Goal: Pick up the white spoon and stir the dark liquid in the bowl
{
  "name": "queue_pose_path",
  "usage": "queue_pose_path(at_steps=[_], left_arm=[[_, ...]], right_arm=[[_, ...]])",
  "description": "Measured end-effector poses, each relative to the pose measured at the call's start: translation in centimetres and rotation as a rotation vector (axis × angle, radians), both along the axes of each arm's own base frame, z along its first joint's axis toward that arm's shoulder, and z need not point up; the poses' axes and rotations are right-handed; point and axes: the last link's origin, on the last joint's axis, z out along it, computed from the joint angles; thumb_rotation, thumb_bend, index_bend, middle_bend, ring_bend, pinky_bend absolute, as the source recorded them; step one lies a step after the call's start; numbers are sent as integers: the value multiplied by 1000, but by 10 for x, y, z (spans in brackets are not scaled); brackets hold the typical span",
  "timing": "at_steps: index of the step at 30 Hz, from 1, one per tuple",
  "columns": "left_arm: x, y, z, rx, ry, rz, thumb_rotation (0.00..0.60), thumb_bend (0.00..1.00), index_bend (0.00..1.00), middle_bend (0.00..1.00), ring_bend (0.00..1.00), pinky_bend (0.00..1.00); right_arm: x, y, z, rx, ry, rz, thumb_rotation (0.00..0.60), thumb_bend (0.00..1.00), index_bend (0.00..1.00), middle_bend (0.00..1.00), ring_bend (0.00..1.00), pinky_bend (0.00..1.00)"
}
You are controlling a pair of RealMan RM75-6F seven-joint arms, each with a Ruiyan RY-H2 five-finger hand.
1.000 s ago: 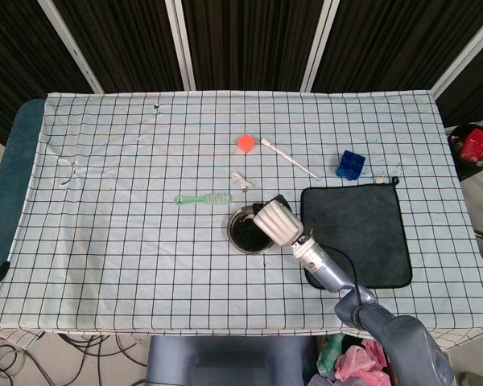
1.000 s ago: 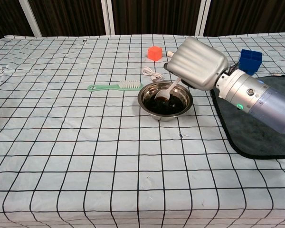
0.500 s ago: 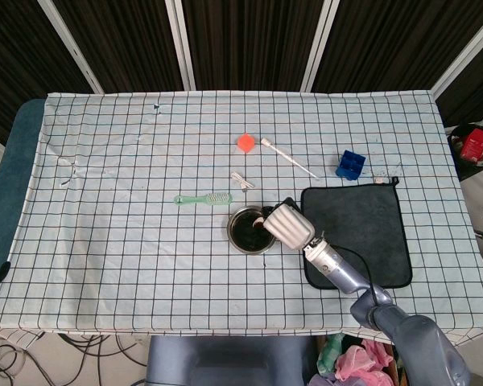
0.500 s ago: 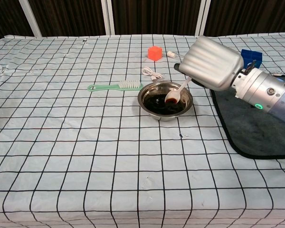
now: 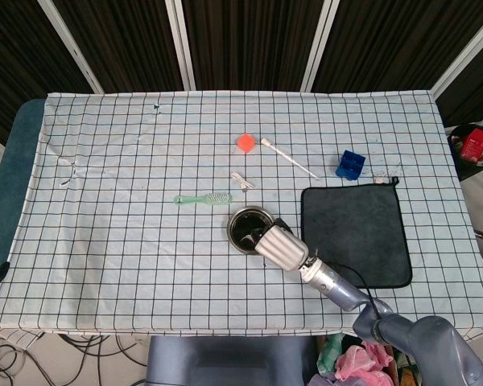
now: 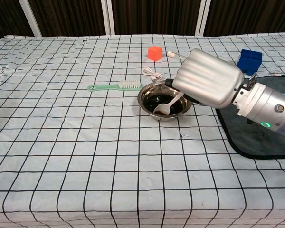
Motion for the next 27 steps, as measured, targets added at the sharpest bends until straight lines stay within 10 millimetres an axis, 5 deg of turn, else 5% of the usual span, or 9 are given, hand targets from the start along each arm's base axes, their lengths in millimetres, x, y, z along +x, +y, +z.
queue_pose_path(at_steps=[15,27], left_arm=[[-1,1,1,-1,-6,3,600,244,87,52,7,0],[-1,1,0,-7,-2,3,600,244,87,52,7,0]], right_arm=[[4,-18,-18,-29,-25,-87,600,352,700,871,1000,1000],[-6,-38,-11,-94,-23,-149,600,352,701,872,1000,1000]])
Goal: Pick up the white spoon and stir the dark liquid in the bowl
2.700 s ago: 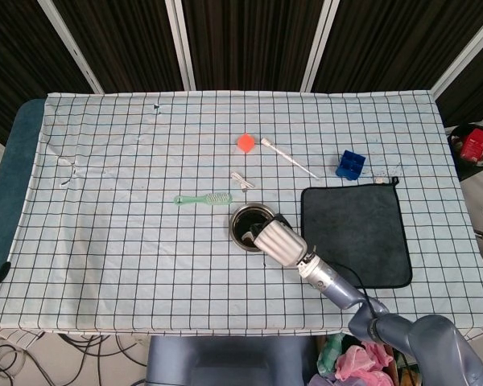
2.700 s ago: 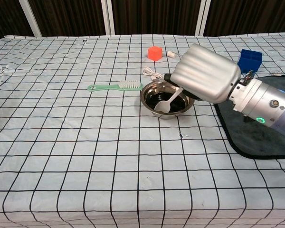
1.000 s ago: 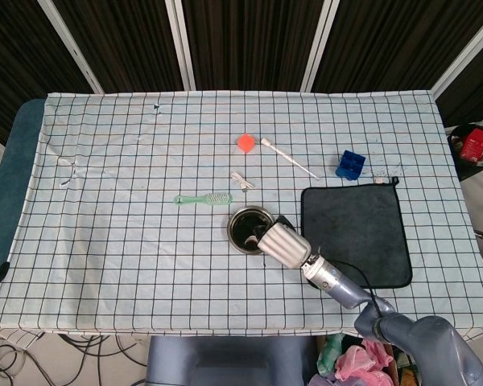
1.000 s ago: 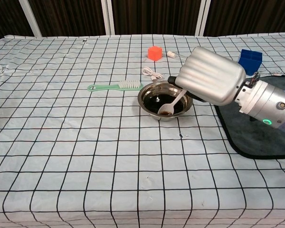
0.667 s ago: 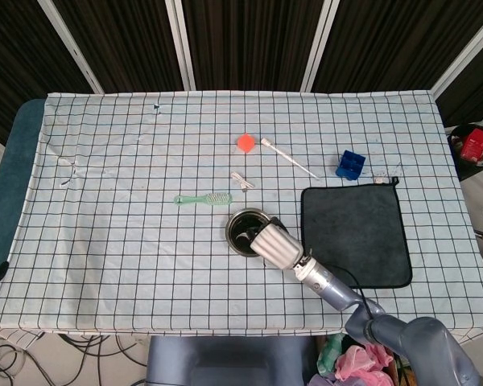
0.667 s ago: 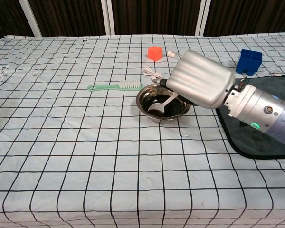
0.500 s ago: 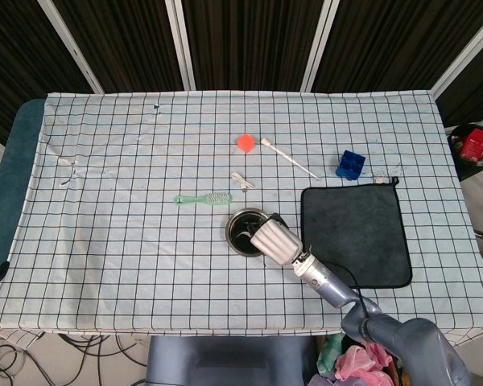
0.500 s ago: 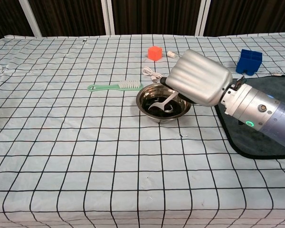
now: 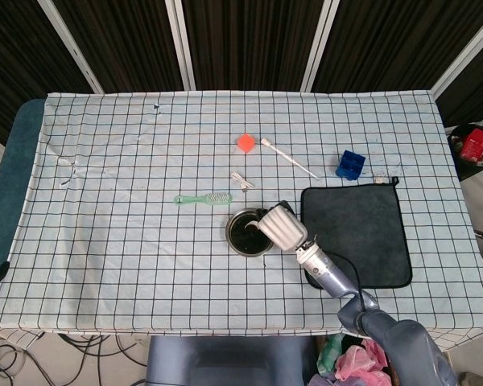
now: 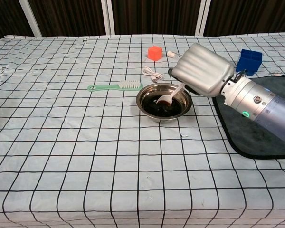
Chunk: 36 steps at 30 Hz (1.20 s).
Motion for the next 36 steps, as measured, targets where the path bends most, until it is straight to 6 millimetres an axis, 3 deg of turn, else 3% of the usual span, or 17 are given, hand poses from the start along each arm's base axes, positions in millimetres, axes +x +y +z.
queue_pose_path(at_steps=[7,15,24,36], left_arm=[[-1,0,1,7,0,5,600,244,87,52,7,0],[-1,1,0,6,2,11,600,244,87,52,7,0],[-1,0,1,9,0,12,600,244,87,52,7,0],[-2,2,2,6,-3,15,600,244,87,52,7,0]], right_arm=[[-7,1,10,-13,5,17,600,352,704,871,1000,1000],[-8,18,18,19,1,89,600,352,708,871,1000,1000],[-1,42,15,79,-9,137,600,352,708,872,1000,1000],[15,36,0,85,-58,91,600,353,710,871,1000,1000]])
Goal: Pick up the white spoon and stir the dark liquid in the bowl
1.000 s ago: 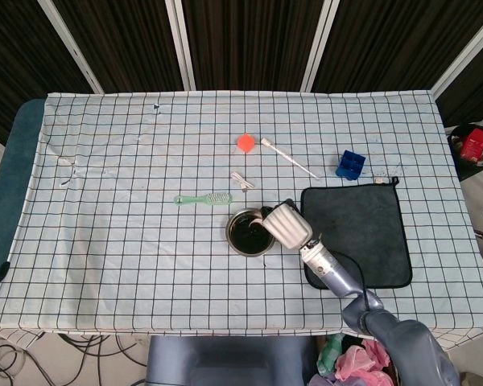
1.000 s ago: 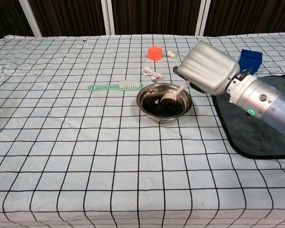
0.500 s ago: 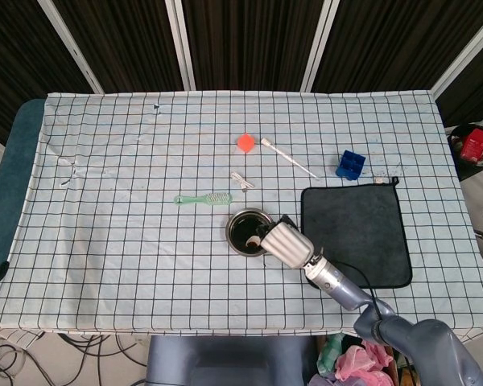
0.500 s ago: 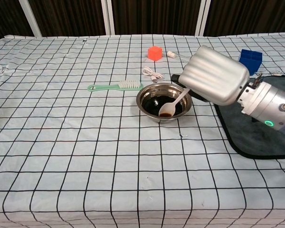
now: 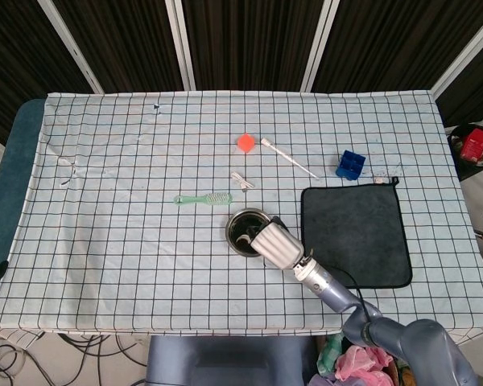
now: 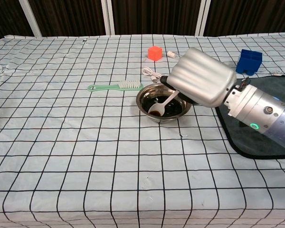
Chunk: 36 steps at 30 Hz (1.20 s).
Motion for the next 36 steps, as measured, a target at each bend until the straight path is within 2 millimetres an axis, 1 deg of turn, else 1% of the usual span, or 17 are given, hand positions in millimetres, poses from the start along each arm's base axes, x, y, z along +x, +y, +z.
queue_pose_path(at_steps=[8,13,18,25,31,36], left_arm=[[0,0,0,0,0,-2,600,244,87,52,7,0],[0,0,1,1,-1,-1,600,244,87,52,7,0],[0,0,0,-2,0,-1,600,244,88,52,7,0],[1,0,-1,-4,3,-3,600,244,88,52,7,0],[1,0,-2,-2,5,-2,600,244,88,52,7,0],[1,0,-2,-2,6,-1,600,244,88,52,7,0]], right_arm=[[7,-9,-10,-4,-23,-41,600,353,711,871,1000,1000],[8,-17,-12,-28,-6,-51,600,353,711,871,1000,1000],[8,-28,-7,-63,-12,-66,600,353,711,872,1000,1000],[-2,-35,6,-97,0,-77,600,353,711,872,1000,1000],[-8,-33,17,-102,0,-59,600,353,713,871,1000,1000],[-13,-24,25,-87,-7,-41,600,353,714,871,1000,1000]])
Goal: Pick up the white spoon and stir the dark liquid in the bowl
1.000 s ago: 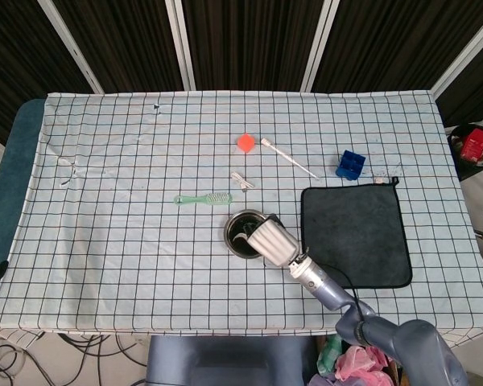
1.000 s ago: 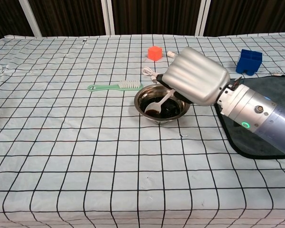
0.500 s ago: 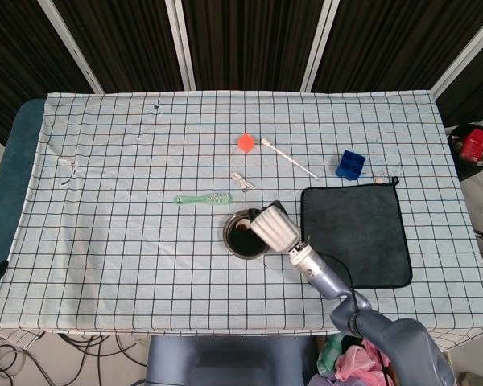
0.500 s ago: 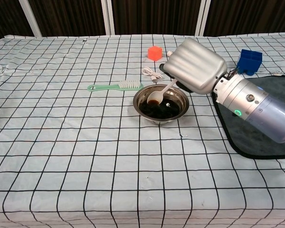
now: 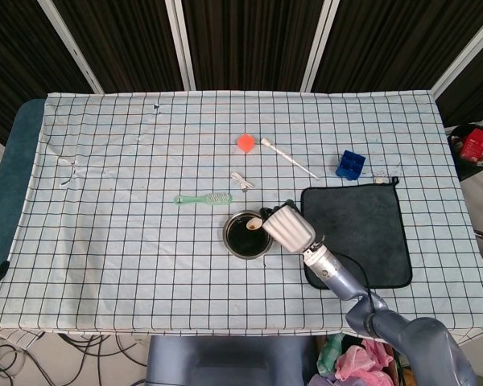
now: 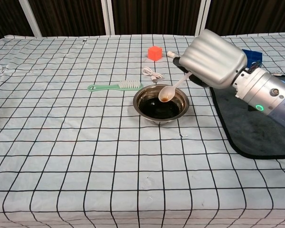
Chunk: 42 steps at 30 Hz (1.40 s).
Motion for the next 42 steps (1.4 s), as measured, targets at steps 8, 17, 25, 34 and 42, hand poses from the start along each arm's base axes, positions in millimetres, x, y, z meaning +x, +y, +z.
queue_pose_path(at_steps=[8,17,25,34,42], left_arm=[[0,1,-2,-5,4,3,600,244,88,52,7,0],[0,1,-1,0,2,5,600,244,88,52,7,0],[0,0,0,3,0,5,600,244,88,52,7,0],[-1,0,0,1,0,7,600,244,88,52,7,0],[0,0,0,-2,0,6,600,244,88,52,7,0]], right_arm=[[3,20,1,43,-16,33,600,352,718,871,1000,1000],[5,27,-6,74,-12,1,600,291,576,869,1000,1000],[5,28,-10,92,-14,-82,600,140,125,859,1000,1000],[10,27,3,83,-47,-130,600,125,42,841,1000,1000],[-4,15,52,-10,-123,-206,600,125,11,374,639,589]])
